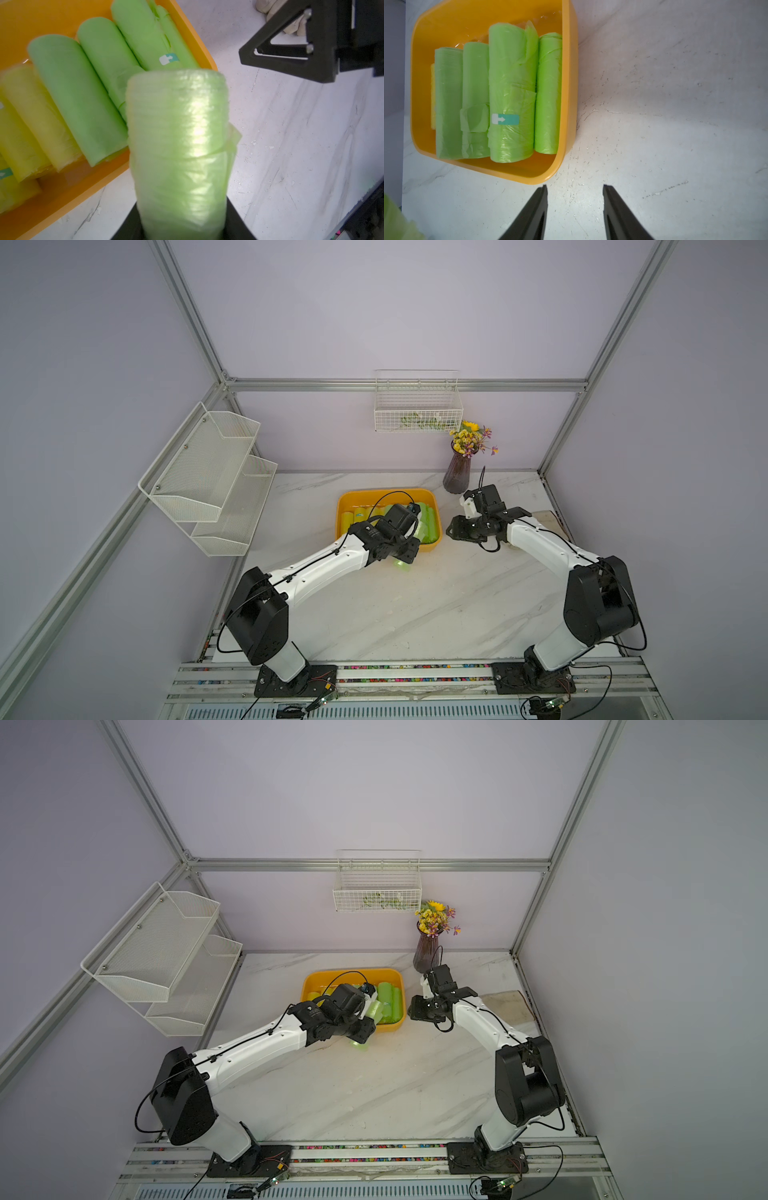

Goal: Put the roll of trash bags into the storage box
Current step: Pick up the roll of trash bags from the center of the board.

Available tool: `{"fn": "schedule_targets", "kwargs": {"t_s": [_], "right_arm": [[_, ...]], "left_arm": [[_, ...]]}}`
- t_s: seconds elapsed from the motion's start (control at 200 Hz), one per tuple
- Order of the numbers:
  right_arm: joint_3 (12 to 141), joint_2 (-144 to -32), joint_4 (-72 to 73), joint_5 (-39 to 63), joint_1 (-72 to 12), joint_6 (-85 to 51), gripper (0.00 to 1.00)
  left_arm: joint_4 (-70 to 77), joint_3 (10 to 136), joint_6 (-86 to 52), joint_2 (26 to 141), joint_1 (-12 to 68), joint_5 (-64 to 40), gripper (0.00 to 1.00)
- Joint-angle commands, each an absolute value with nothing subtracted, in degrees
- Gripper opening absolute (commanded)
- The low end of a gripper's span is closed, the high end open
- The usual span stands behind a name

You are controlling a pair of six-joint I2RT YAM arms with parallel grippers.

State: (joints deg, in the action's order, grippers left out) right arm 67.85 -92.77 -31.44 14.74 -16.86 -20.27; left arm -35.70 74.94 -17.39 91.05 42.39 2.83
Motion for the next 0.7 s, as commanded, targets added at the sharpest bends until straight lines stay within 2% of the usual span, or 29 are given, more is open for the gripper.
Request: {"fn": "schedule_targets", "kwargs": {"t_s": [0.0, 0.47, 0.695], "right_arm": [[66.71, -90.57, -30.96, 14.53, -16.45, -20.21, 0.49], [66.17, -89.87, -31.14, 14.06, -16.48, -20.39, 0.49], [65.63, -89.45, -31.11, 14.00, -16.50, -20.39, 0.48]], "left_arm": [[-33.16, 76.89, -18.07, 86.96, 38.11, 2.46, 0.40], [-35.03, 77.16, -21.47, 87.60, 20.59, -2.14, 0.40], [-34.54, 79.86, -22.16, 91.98, 16.85, -6.41, 0.41]]}}
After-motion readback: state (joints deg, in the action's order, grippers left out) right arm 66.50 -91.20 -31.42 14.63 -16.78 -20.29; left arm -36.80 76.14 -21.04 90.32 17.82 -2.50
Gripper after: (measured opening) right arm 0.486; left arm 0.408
